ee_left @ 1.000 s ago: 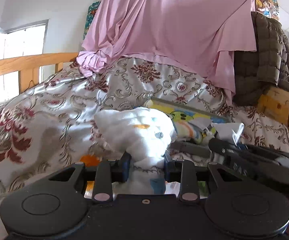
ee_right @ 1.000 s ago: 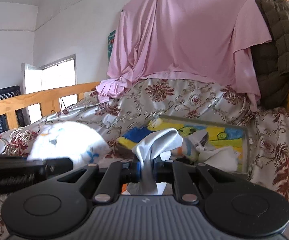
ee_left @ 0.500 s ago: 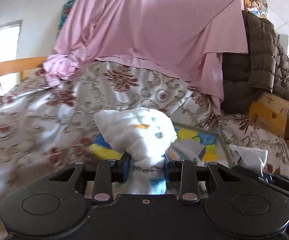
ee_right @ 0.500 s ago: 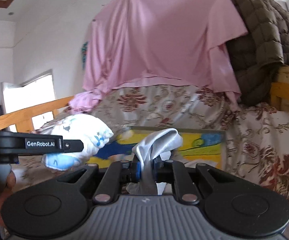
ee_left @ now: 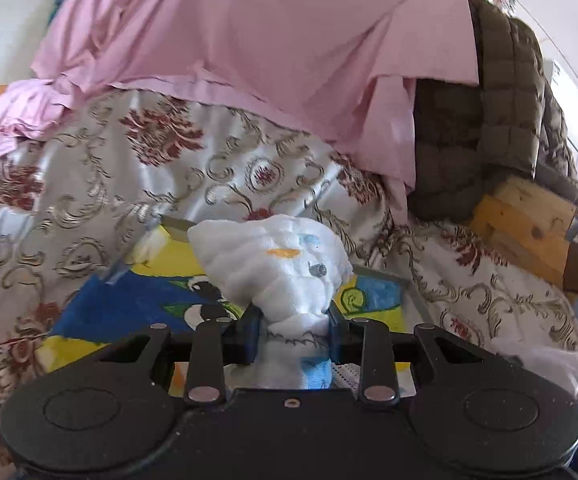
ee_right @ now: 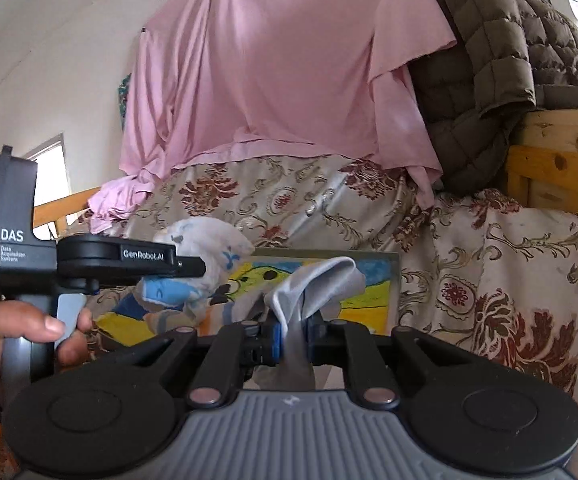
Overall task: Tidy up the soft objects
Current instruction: 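Carry the white cloth and grey tissue over the painting tray with both tools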
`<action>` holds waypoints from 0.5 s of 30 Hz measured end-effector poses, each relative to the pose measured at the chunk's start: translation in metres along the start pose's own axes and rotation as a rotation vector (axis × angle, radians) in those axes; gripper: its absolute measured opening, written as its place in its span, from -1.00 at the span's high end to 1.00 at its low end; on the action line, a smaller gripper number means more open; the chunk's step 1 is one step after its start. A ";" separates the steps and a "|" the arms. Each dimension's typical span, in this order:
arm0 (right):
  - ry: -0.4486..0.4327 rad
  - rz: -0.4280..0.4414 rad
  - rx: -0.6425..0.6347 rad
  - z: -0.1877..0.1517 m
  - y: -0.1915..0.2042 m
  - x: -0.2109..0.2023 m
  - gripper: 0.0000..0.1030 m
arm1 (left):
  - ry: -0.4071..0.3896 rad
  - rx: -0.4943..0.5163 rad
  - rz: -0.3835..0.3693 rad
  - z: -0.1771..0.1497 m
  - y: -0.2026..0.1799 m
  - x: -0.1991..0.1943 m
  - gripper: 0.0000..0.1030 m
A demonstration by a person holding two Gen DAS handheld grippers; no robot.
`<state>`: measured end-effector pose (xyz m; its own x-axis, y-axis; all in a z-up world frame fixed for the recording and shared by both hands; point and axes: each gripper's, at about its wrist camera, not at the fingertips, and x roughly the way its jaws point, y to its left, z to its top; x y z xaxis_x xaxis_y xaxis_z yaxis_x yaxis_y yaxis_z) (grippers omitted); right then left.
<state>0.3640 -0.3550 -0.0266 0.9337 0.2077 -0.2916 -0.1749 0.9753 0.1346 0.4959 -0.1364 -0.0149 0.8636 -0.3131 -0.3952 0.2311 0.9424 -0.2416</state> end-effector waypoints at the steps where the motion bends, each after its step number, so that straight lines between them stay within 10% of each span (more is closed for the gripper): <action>1: 0.003 -0.007 0.002 0.000 -0.001 0.002 0.74 | 0.010 0.006 -0.008 0.000 0.001 0.005 0.34; 15: 0.044 -0.075 -0.051 0.018 0.017 0.028 0.75 | 0.174 0.100 -0.109 0.019 0.015 0.039 0.34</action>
<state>0.3928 -0.3342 -0.0156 0.9305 0.1363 -0.3400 -0.1222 0.9905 0.0627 0.5416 -0.1327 -0.0169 0.7429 -0.4212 -0.5203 0.3695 0.9061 -0.2059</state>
